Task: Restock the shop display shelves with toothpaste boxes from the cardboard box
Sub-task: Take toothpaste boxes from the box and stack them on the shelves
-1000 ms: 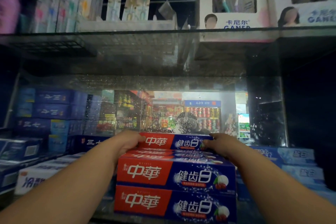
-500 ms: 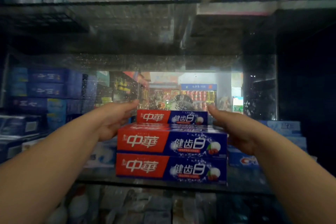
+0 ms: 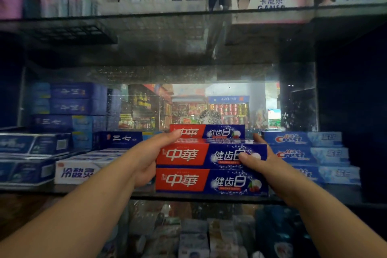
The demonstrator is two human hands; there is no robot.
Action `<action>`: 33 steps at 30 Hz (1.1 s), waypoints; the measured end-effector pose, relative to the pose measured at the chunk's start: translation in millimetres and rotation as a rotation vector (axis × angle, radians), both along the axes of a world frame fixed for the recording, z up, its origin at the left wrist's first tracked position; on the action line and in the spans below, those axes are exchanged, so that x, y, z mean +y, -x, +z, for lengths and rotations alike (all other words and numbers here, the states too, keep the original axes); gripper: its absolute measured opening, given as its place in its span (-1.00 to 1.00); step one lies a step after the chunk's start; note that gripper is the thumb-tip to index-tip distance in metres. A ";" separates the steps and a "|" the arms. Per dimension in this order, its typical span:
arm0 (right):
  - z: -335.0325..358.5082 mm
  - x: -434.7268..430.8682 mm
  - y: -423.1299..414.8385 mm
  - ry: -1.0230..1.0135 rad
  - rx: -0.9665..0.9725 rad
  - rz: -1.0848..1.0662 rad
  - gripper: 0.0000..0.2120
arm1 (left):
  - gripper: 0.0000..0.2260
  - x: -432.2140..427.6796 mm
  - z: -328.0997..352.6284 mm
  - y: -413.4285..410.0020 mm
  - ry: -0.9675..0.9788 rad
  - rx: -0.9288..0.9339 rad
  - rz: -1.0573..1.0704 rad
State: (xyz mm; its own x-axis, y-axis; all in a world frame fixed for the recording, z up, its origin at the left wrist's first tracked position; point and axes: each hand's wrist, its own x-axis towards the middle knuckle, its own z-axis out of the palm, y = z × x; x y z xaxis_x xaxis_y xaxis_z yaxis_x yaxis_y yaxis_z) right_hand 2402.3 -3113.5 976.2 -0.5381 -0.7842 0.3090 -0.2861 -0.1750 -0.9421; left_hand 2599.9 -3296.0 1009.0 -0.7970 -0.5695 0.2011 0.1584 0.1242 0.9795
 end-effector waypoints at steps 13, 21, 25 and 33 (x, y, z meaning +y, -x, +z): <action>1.3 -2.2 -7.4 0.067 -0.218 -0.011 -0.32 | -0.53 3.8 -25.7 13.4 -0.017 0.201 0.073; 1.2 1.4 -7.1 0.114 -0.293 -0.025 -0.47 | -0.63 13.2 -33.7 13.6 0.004 0.187 0.094; 2.1 8.6 -5.9 0.094 -0.292 -0.035 -0.43 | -0.67 17.4 -35.9 18.2 0.018 0.188 0.089; 3.9 10.0 -8.7 0.073 -0.286 -0.058 -0.50 | -0.62 19.9 -33.5 18.9 -0.034 0.143 0.098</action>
State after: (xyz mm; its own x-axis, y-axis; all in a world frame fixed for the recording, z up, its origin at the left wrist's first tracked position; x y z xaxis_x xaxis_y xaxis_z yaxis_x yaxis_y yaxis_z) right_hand 2411.0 -3103.5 980.1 -0.6546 -0.7309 0.1929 -0.0221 -0.2365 -0.9714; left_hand 2581.0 -3276.1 975.5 -0.7017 -0.6518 0.2877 0.2851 0.1131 0.9518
